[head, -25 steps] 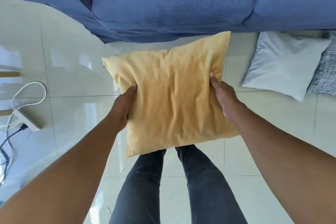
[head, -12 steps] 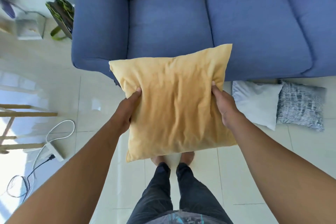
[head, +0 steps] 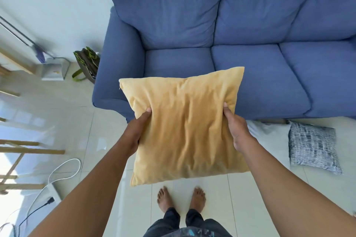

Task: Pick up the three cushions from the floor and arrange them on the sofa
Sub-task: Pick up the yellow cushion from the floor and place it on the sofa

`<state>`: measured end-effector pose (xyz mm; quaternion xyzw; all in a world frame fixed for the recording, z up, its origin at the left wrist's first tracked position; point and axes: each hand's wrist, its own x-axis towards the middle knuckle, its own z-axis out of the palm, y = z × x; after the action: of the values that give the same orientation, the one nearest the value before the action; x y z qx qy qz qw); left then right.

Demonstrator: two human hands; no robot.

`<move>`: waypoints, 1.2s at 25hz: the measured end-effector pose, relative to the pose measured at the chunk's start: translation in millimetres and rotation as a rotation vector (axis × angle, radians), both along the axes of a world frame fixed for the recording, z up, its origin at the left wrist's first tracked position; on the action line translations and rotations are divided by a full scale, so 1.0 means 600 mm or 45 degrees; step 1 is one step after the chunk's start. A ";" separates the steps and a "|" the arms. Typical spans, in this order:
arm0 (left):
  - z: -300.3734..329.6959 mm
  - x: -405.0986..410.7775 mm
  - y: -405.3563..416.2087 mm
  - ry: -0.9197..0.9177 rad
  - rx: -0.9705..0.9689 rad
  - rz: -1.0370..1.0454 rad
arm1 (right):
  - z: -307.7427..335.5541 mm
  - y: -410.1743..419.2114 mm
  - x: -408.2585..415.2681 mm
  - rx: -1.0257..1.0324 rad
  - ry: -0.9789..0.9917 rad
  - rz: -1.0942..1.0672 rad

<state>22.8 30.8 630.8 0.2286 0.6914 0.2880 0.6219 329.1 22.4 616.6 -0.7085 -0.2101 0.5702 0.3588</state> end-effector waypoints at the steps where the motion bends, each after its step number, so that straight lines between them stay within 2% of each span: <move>1: 0.008 0.002 0.002 0.009 0.018 -0.004 | 0.008 0.001 0.003 0.009 0.013 0.001; 15: 0.084 0.021 0.087 0.064 0.325 0.052 | 0.091 0.116 0.040 0.261 0.107 -0.046; 20: 0.084 0.009 0.177 -0.009 0.410 0.078 | 0.081 0.216 0.043 0.294 0.159 -0.055; 30: 0.072 -0.040 0.444 -0.082 0.402 -0.024 | 0.089 0.453 0.000 0.292 0.119 -0.178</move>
<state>-1.1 297.1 674.0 0.3207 0.6151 0.3942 0.6028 329.2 294.4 669.8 -0.6484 -0.2072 0.5484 0.4857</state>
